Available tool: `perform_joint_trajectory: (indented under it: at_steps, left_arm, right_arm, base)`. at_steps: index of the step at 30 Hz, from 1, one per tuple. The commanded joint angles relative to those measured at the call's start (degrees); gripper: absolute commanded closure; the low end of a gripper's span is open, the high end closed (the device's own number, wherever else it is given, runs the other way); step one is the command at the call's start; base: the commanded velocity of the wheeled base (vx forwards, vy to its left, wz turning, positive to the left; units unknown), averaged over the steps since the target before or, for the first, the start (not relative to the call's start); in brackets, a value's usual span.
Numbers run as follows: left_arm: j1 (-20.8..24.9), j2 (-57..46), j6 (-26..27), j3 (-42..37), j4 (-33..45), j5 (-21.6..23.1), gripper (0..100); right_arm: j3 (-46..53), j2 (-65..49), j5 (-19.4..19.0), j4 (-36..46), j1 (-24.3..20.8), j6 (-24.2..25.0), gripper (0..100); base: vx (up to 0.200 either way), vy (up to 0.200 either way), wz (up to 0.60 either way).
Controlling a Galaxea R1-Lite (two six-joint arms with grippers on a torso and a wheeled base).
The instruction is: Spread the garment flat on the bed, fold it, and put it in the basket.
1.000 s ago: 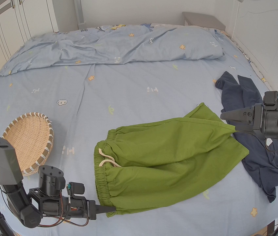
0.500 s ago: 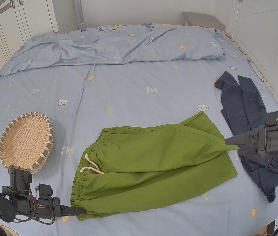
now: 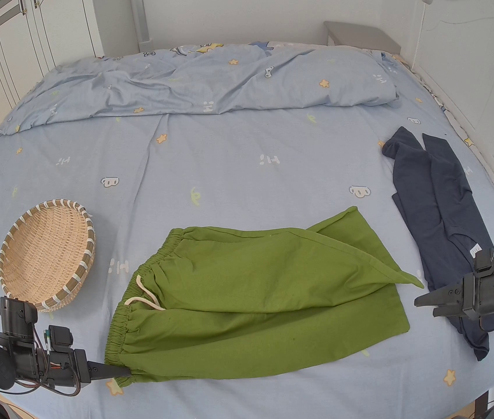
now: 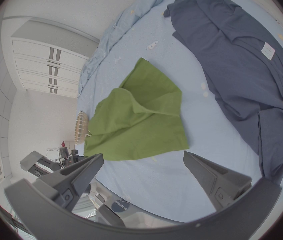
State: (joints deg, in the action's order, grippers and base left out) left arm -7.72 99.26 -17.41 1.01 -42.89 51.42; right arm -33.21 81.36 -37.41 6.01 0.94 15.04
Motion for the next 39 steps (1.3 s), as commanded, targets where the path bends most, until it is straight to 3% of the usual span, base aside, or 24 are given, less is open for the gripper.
perform_joint_trajectory:
  at_steps: [1,2,3,8,20,29,39]
  left_arm:
    - [-0.9,-0.38,0.18,-0.57,0.0,0.08,100]
    - [-0.81,-0.55,0.18,-0.66,0.08,0.17,100]
    - [-0.72,-0.55,0.18,-0.75,0.08,0.26,100]
    - [-0.72,-0.47,0.18,-0.48,0.0,0.44,100]
    - [-0.55,-0.38,0.18,-0.57,-0.18,0.52,100]
    - [-0.81,-0.38,0.18,-0.4,-0.27,0.44,100]
    - [-0.9,-0.12,0.18,-0.05,0.0,0.44,100]
  right_arm:
    - [1.92,10.05,-1.79,-0.21,4.95,-7.66,0]
    - [1.92,13.3,-3.98,-0.12,7.06,-11.79,0]
    - [1.74,14.62,-5.3,-0.12,7.67,-12.67,0]
    - [1.3,20.33,-8.99,-2.41,7.67,-12.41,0]
    - [0.25,28.33,-9.96,-9.53,4.33,-12.14,0]
    - [-2.65,29.73,-14.71,-9.79,1.79,-11.26,0]
    - [-3.88,31.49,-15.23,-9.7,1.26,-11.18,0]
  base:
    - [0.0,0.0,0.0]
    - [0.0,0.0,0.0]
    - [0.0,0.0,0.0]
    - [0.0,0.0,0.0]
    - [0.0,0.0,0.0]
    - [0.0,0.0,0.0]
    - [0.0,0.0,0.0]
